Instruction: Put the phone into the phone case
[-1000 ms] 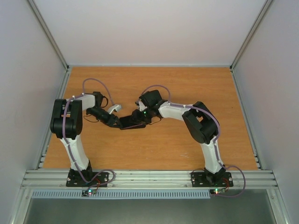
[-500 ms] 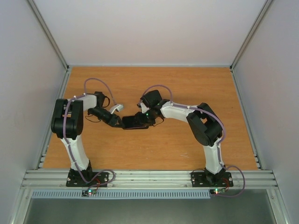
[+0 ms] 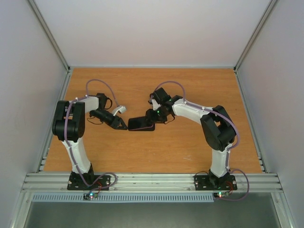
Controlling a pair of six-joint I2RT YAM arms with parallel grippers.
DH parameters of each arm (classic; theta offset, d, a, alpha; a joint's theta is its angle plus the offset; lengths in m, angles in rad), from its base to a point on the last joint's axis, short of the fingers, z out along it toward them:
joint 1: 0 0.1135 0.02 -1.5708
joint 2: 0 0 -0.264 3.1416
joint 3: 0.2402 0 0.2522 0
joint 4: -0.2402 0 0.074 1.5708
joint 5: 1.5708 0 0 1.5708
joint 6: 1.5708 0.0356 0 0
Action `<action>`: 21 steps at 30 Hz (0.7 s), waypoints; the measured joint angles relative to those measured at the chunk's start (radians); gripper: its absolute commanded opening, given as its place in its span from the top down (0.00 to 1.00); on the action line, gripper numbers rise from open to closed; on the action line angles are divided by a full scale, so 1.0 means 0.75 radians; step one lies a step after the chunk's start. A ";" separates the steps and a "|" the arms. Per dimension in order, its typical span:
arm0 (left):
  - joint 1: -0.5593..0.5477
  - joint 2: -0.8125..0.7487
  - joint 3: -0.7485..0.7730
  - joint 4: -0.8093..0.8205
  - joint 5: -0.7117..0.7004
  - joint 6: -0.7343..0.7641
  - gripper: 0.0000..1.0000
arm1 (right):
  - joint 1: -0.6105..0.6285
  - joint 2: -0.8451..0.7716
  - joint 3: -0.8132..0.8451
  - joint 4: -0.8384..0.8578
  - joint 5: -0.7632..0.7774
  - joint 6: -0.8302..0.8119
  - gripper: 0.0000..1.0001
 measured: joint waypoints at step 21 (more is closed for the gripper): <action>0.000 0.000 0.000 0.002 0.011 0.006 0.56 | -0.068 -0.118 -0.182 0.040 0.057 -0.023 0.53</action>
